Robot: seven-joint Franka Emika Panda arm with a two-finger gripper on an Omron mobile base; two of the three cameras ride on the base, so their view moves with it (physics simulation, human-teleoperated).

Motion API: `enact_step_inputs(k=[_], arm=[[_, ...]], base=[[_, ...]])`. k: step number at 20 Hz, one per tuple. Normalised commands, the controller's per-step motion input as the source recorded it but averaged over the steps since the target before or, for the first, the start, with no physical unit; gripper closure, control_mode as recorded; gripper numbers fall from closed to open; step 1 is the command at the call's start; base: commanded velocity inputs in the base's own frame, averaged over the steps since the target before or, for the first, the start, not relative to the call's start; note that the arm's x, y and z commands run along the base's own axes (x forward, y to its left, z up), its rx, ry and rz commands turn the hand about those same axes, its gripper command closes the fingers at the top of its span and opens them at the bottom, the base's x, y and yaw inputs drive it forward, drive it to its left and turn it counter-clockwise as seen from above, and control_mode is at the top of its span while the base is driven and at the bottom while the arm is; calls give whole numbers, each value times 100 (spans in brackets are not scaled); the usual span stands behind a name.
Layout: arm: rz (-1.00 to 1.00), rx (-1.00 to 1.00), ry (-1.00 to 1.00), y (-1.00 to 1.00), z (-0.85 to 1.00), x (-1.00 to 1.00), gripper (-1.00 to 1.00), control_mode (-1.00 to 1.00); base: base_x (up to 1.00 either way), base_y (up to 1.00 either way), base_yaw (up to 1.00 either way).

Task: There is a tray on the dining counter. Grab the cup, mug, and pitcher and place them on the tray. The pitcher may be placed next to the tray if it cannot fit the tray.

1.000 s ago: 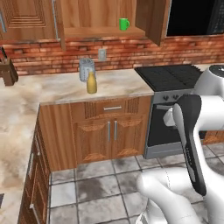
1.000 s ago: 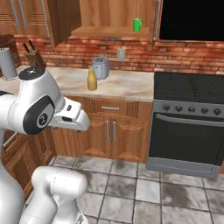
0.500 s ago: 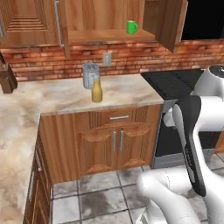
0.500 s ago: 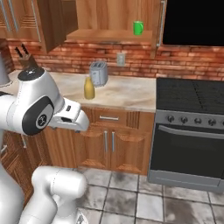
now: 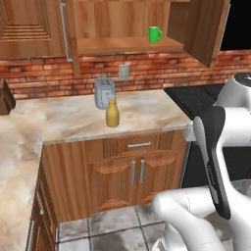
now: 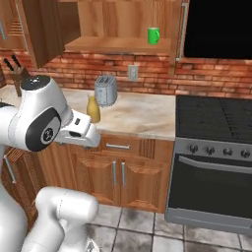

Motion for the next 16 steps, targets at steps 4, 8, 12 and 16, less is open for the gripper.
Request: enact_step_inputs(k=[4, 8, 12, 16], arm=[[0, 0, 0, 0, 0, 0, -100, 100], [0, 0, 0, 0, 0, 0, -100, 100], [0, 0, 0, 0, 0, 0, -100, 100], [0, 0, 0, 0, 0, 0, -100, 100]], base=[[59, 0, 0], [55, 0, 0], [46, 0, 0], [41, 0, 0]])
